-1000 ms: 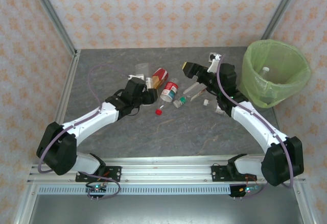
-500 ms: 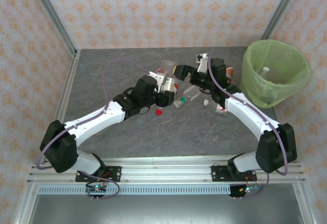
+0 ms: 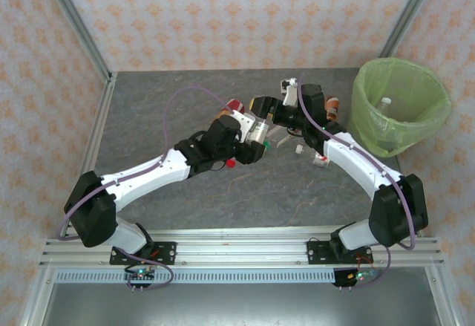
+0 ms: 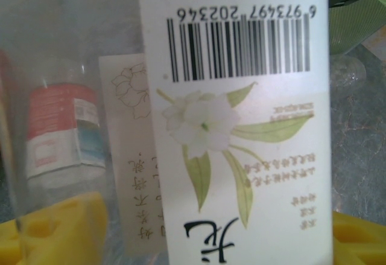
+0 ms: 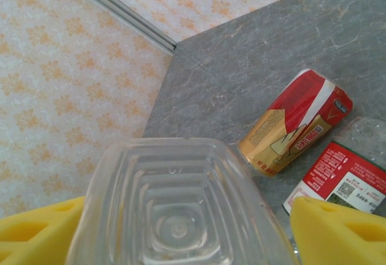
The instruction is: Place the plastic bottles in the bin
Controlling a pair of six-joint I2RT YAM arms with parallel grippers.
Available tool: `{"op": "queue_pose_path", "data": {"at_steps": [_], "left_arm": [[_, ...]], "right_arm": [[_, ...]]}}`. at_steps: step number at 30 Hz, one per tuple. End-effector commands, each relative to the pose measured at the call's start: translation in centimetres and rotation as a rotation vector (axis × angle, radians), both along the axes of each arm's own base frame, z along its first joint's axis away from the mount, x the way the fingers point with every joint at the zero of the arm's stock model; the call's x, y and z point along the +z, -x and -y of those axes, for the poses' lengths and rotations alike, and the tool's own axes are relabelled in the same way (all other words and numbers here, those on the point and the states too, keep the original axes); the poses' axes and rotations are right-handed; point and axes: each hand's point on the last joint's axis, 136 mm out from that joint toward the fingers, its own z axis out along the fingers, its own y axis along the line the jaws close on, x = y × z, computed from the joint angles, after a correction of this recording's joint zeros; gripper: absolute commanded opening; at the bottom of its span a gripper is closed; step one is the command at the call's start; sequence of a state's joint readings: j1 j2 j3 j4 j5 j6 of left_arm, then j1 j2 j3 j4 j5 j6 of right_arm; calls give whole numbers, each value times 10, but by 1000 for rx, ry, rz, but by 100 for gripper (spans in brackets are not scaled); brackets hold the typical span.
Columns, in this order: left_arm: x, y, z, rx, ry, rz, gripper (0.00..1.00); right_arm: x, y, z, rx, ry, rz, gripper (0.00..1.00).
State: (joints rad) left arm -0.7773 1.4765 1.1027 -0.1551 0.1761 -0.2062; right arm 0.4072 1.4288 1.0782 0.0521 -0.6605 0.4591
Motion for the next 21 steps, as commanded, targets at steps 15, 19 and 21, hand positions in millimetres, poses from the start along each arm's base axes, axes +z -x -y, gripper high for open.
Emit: {"op": "queue_pose_path", "data": {"at_steps": [15, 19, 21], "left_arm": [[16, -11, 0, 35, -9, 73, 43], [16, -11, -2, 54, -2, 77, 46], [16, -12, -4, 63, -1, 78, 48]], "right_arm": [[13, -1, 6, -34, 21, 57, 10], [13, -1, 12, -68, 24, 67, 0], [14, 0, 14, -77, 27, 69, 0]]}}
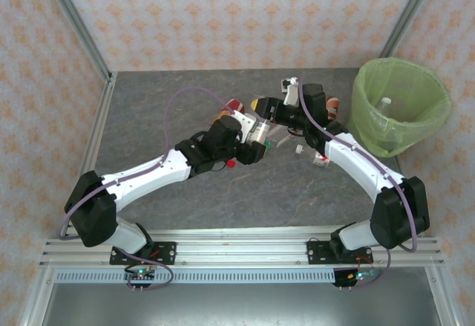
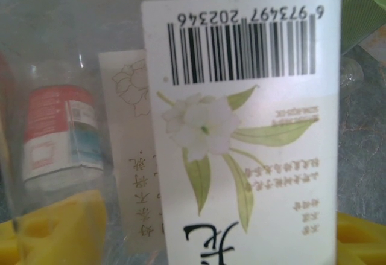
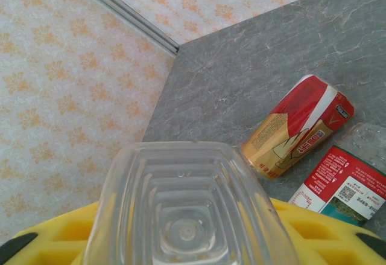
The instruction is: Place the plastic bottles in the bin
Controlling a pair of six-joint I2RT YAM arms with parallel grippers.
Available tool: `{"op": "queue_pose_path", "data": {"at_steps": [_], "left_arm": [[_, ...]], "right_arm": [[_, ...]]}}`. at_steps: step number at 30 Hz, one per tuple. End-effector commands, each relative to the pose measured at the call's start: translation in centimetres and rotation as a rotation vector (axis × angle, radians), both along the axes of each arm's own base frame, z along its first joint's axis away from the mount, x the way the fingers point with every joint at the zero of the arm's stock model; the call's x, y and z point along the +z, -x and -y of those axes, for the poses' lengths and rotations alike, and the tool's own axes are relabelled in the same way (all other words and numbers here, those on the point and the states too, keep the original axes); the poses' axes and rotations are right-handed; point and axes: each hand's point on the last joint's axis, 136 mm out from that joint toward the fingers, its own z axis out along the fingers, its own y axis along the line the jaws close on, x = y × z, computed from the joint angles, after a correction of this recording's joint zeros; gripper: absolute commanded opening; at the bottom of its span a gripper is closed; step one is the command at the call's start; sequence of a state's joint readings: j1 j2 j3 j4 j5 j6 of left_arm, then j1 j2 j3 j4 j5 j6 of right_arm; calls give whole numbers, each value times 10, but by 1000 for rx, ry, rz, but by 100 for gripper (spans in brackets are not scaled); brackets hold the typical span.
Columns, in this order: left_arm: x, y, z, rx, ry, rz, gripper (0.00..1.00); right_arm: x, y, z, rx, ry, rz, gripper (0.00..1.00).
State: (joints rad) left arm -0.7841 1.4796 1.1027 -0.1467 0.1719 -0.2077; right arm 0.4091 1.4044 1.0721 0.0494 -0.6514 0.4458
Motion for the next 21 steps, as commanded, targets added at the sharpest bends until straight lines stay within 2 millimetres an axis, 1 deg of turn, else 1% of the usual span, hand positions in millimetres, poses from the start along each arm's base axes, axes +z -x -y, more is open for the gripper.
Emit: {"op": "queue_pose_path", "data": {"at_steps": [1, 3, 4, 5, 6, 8, 14, 18, 21], "left_arm": [[17, -13, -7, 71, -1, 75, 50], [16, -14, -8, 79, -1, 78, 60], [16, -15, -8, 81, 0, 77, 69], [16, -15, -7, 82, 4, 76, 83], [17, -15, -8, 86, 9, 77, 92], [20, -16, -11, 107, 29, 93, 100], [25, -16, -19, 134, 64, 113, 100], [34, -13, -21, 111, 168, 114, 100], [41, -14, -30, 130, 210, 123, 100]], "right_arm": [[8, -4, 13, -80, 22, 46, 0], [9, -6, 14, -91, 23, 46, 0], [9, -7, 15, -98, 24, 46, 0], [9, -7, 16, -106, 24, 47, 0], [9, -9, 17, -116, 24, 47, 0], [9, -10, 20, -132, 28, 49, 0], [7, -14, 30, -191, 45, 60, 0], [6, -16, 38, -240, 60, 67, 0], [7, -17, 48, -286, 76, 85, 0]]}}
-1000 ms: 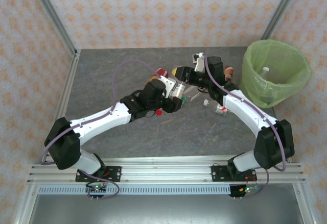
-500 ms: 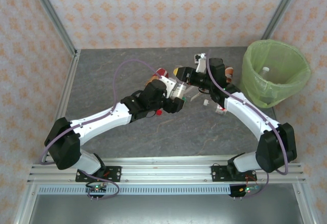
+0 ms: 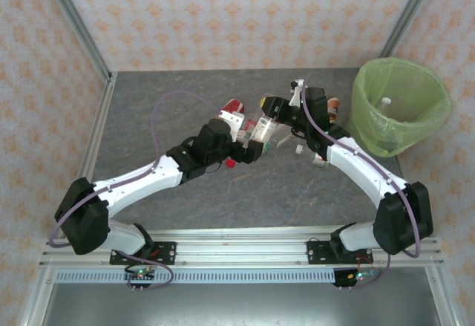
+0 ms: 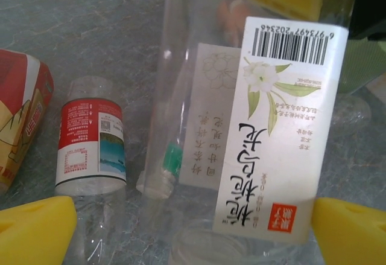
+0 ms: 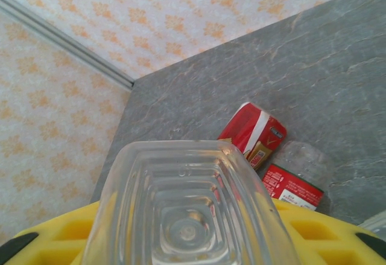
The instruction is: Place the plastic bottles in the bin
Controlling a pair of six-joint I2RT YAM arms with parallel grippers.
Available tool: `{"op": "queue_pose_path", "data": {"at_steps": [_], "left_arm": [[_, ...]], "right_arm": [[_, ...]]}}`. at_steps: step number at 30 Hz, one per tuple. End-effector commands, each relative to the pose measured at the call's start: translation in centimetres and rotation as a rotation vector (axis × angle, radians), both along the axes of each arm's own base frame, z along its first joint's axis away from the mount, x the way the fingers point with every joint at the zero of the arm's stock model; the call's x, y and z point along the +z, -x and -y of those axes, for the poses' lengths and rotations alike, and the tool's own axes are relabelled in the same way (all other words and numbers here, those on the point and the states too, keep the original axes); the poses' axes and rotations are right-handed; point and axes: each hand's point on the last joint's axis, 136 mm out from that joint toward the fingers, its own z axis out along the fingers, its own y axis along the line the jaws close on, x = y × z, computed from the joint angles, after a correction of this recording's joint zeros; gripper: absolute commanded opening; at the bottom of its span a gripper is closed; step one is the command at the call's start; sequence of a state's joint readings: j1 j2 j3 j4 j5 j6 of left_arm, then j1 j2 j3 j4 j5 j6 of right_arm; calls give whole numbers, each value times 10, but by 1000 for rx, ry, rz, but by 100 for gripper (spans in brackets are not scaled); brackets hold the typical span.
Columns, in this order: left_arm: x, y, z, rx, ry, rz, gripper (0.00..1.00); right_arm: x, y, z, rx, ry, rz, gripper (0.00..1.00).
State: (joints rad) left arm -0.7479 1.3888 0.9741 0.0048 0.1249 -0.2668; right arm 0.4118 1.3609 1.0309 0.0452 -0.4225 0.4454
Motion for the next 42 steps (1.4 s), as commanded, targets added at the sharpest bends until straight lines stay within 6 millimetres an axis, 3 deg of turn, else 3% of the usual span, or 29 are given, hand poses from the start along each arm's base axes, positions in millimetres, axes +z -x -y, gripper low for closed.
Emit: {"op": "queue_pose_path", "data": {"at_steps": [1, 10, 15, 19, 23, 29, 38, 42], "left_arm": [[32, -6, -9, 33, 118, 70, 100], [47, -14, -47, 202, 188, 200, 100], [39, -19, -64, 284, 88, 183, 100], [32, -28, -106, 541, 65, 165, 100], [31, -27, -116, 603, 109, 173, 100], [13, -27, -147, 754, 70, 111, 100], [9, -26, -143, 712, 94, 104, 100], [7, -27, -140, 695, 89, 92, 100]], "right_arm": [[15, -2, 18, -87, 9, 64, 0], [28, 1, 52, -222, 68, 162, 0], [36, 1, 70, -289, 83, 194, 0], [53, 3, 88, -353, 80, 240, 0], [68, 5, 112, -447, 88, 287, 0], [112, 14, 146, -581, 126, 422, 0], [188, 37, 191, -788, 227, 642, 0], [210, 45, 217, -898, 217, 714, 0]]}}
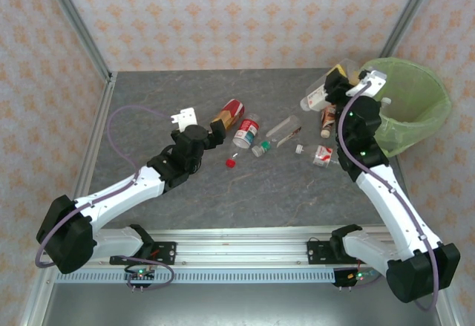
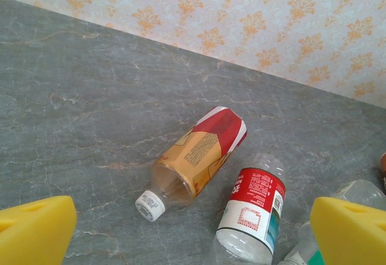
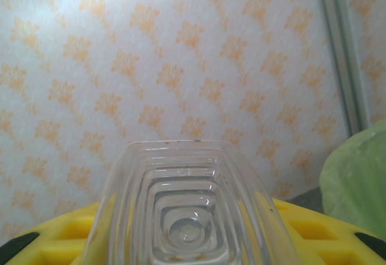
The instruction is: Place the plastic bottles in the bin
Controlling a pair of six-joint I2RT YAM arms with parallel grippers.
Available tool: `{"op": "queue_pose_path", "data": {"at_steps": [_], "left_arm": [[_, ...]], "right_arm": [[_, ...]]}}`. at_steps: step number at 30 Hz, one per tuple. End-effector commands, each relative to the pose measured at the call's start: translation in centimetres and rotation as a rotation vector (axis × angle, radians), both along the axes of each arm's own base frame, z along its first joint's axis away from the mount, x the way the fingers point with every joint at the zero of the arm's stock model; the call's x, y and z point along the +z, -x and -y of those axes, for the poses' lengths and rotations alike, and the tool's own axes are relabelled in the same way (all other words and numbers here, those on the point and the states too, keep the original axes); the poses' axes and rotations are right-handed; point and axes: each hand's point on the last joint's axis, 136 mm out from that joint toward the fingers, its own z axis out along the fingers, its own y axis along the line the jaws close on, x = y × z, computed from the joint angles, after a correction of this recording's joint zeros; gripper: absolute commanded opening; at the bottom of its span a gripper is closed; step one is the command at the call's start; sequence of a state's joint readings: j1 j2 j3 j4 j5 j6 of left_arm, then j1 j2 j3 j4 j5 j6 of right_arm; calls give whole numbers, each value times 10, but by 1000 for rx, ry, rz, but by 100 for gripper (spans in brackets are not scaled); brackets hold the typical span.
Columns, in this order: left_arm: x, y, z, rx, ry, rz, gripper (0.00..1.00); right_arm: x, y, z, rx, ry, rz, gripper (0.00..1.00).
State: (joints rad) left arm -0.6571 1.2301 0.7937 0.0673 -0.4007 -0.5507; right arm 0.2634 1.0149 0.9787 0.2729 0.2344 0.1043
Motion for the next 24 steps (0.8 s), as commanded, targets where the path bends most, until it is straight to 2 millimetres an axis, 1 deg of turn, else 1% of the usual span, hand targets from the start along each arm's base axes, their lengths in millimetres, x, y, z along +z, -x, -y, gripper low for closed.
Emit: {"op": "queue_pose_path", "data": {"at_steps": [1, 5, 8, 11, 13, 16, 18, 24], "left_arm": [[2, 1, -3, 11, 2, -7, 100], [-1, 1, -4, 17, 0, -22, 100], [-5, 1, -4, 21, -7, -32, 100], [-7, 2, -5, 25, -13, -39, 100], [-8, 1, -6, 31, -16, -43, 100], [-10, 0, -5, 32, -11, -46, 100], [-11, -1, -3, 25, -8, -51, 100], [-16, -6, 3, 13, -17, -69, 100]], "right_arm": [[52, 20, 37, -139, -25, 170, 0], [64, 26, 76, -220, -118, 248, 0], [73, 33, 105, -297, -144, 292, 0], [79, 37, 126, -379, -108, 298, 0], [77, 37, 138, -432, -74, 278, 0], [70, 27, 144, -456, 17, 212, 0], [65, 18, 143, -452, 96, 156, 0], [43, -4, 140, -423, 217, 49, 0]]}}
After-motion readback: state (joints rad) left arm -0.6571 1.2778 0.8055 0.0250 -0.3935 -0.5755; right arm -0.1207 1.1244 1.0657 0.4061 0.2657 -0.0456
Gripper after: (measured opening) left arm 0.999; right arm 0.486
